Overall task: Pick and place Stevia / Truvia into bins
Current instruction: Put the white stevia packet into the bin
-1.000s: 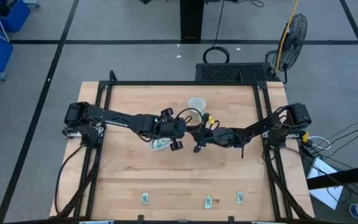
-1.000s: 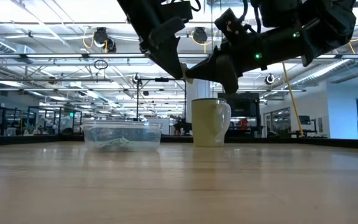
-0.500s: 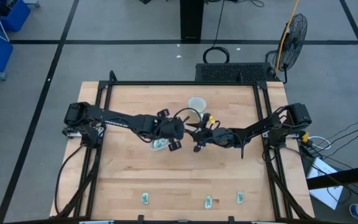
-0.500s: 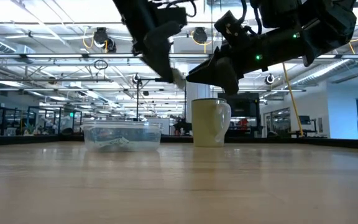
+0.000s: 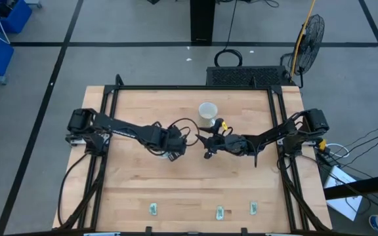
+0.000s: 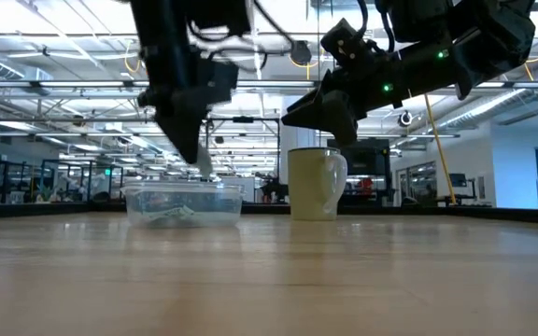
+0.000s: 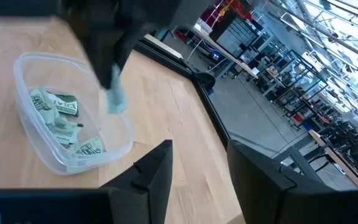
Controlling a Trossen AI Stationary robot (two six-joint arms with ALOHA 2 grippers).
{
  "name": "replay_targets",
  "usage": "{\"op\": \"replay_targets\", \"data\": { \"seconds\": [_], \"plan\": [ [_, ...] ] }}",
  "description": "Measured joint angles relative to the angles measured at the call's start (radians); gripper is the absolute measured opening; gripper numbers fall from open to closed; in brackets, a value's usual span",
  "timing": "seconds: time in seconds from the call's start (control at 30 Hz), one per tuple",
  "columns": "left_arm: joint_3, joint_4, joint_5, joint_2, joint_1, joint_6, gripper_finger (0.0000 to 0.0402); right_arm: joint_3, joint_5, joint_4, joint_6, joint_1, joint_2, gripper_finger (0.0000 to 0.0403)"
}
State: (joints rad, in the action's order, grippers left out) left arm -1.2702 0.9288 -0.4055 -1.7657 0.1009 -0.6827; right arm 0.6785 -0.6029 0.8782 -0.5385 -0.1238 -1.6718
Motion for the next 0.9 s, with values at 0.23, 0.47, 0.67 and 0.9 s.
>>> {"op": "replay_targets", "data": {
  "seconds": [0.23,0.47,0.67,0.9],
  "plan": [
    [0.081,-0.079,0.017,-0.001,0.000,0.040,0.0035,0.000,0.001,0.000,-0.002,0.000,0.000,0.0150],
    [0.094,-0.127,0.032,-0.001,-0.003,0.085,0.0037,0.000,0.001,0.000,-0.029,0.000,0.000,0.0147],
    [0.094,-0.132,0.033,-0.001,-0.011,0.104,0.0062,0.000,0.002,0.000,-0.029,0.000,0.000,0.0150],
    [0.094,-0.223,0.050,0.000,-0.010,0.157,0.0148,0.000,0.002,0.000,-0.031,0.000,0.000,0.0147]
  ]
}}
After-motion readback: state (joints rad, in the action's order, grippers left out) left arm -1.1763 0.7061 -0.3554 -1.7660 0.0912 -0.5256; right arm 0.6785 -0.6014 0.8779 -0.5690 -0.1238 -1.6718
